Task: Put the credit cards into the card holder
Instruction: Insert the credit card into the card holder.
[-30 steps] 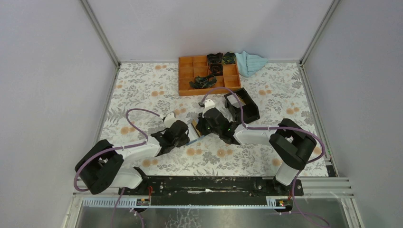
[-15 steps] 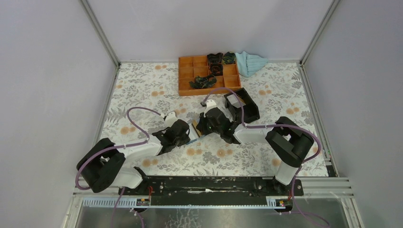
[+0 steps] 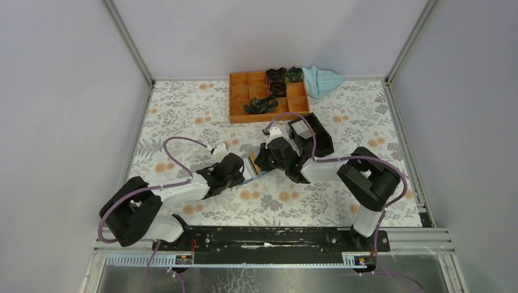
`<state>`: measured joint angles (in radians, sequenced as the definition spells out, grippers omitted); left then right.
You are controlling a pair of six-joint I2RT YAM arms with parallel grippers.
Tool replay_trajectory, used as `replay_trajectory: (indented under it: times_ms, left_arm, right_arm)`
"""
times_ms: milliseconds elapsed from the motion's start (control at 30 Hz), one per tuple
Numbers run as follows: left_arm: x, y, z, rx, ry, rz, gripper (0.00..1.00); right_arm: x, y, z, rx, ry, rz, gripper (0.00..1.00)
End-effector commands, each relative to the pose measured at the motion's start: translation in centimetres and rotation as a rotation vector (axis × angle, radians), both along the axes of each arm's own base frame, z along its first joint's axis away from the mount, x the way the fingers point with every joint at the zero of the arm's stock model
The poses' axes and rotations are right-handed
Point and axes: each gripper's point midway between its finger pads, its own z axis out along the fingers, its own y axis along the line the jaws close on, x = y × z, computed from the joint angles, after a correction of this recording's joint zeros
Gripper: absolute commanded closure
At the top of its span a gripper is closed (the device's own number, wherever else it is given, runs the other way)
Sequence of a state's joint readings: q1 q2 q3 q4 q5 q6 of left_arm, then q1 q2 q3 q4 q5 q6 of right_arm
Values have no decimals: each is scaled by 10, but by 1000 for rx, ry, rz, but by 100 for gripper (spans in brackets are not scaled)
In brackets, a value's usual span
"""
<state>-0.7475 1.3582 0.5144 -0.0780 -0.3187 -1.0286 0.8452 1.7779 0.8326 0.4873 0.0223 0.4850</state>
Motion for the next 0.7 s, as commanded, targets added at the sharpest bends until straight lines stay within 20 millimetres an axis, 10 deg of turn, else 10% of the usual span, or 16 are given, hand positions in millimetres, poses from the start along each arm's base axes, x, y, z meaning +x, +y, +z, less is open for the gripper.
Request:
replay_trajectory:
  times_ms: [0, 667]
  left_arm:
    - [-11, 17, -21, 103, 53, -5, 73]
    - [-12, 16, -24, 95, 50, -15, 74]
  right_arm:
    - [6, 3, -1, 61, 16, -16, 100]
    - [-8, -7, -34, 139, 170, -53, 100]
